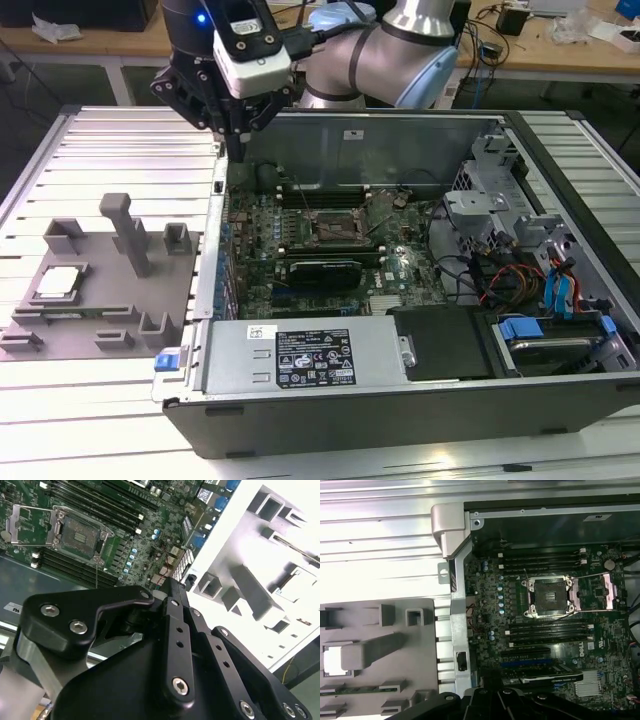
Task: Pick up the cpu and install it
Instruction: 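Reach for the cpu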
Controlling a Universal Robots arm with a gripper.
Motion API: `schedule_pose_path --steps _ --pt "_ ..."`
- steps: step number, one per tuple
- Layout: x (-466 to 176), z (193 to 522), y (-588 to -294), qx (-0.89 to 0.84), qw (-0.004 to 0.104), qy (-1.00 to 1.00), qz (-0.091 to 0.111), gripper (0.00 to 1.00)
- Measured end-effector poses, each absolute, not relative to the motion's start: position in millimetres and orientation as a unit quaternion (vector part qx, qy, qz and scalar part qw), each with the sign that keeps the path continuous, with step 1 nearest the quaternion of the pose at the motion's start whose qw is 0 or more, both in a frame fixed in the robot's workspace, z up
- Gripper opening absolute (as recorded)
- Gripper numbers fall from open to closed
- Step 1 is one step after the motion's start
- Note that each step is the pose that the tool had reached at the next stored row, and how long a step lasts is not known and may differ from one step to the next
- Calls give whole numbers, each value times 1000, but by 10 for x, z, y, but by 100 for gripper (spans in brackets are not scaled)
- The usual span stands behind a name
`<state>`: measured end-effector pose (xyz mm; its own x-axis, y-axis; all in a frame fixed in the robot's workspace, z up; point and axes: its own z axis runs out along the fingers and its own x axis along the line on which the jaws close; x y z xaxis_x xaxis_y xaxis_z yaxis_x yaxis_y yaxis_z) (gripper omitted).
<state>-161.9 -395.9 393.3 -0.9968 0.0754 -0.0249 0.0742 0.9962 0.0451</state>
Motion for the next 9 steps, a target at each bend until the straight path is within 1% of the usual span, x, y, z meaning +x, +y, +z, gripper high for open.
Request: schedule_pose_path --steps 9 --pt "-1734 3933 -3942 37 14 999 22 11"
